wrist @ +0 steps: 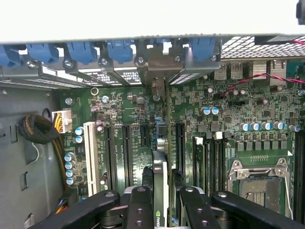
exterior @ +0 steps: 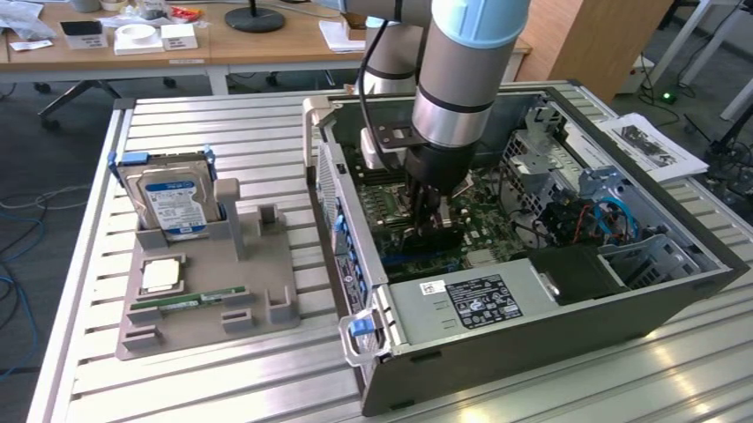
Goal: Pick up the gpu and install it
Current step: 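Insert the gpu into the slot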
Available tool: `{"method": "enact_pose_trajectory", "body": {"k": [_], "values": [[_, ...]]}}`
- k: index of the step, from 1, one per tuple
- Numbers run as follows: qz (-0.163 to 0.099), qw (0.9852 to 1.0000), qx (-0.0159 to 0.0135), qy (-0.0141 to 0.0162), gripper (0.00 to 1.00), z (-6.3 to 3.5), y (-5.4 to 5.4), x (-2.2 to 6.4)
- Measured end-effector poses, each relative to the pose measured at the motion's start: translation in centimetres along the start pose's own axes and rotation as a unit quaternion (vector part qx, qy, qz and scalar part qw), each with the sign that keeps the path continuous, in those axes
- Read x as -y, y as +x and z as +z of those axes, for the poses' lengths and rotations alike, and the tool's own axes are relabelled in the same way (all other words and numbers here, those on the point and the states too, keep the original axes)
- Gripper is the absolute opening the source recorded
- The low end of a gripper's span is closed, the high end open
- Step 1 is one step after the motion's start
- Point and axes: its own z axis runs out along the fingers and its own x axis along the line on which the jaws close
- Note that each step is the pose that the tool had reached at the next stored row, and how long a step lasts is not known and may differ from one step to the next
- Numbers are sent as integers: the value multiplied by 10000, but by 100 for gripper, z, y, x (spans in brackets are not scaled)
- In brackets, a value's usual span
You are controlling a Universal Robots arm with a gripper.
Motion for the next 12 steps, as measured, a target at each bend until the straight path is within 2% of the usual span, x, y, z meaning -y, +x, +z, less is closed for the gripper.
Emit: {"method": "enact_pose_trajectory", "body": {"k": [12], "values": [[0,10000,0,0,26,0,0,-1]]}}
